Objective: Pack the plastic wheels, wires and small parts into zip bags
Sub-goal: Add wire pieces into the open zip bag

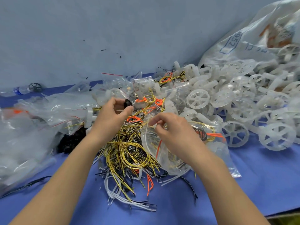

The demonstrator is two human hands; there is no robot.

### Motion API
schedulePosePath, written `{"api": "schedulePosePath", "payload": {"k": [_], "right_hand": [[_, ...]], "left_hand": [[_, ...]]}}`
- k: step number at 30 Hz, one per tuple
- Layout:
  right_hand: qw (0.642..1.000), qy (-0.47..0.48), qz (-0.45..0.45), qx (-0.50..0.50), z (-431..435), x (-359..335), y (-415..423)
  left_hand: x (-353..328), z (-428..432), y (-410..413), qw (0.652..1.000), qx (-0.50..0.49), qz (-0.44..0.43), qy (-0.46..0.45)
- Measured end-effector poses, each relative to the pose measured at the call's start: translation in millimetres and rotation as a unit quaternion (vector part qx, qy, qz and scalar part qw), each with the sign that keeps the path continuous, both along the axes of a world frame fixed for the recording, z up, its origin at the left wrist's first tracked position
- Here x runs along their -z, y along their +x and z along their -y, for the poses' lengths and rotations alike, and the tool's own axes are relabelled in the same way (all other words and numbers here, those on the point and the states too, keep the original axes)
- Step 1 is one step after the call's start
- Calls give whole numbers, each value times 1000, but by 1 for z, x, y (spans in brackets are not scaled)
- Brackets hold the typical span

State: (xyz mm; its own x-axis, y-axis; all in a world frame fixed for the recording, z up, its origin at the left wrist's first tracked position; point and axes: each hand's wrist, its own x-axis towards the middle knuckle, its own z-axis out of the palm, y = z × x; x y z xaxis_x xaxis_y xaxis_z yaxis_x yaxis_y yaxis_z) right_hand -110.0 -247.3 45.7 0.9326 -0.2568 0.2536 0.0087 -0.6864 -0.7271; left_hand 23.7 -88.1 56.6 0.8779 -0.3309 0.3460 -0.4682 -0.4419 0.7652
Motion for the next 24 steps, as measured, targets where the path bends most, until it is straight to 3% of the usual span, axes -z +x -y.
{"api": "schedulePosePath", "payload": {"k": [8,14,21,24], "right_hand": [[995,14,55,82,-20,-5,-10],[987,-26,108,119,-59,-2,-28],[981,-34,127,143,-59,-2,-31],[979,-24,130,153,-57,-2,-31]], "left_hand": [[-24,-2,-62,993,71,-31,-84],[-6,-12,-80,984,25,-82,-154],[5,-22,-84,996,-26,-28,-75],[5,-20,-89,1000,11,3,-27]]}}
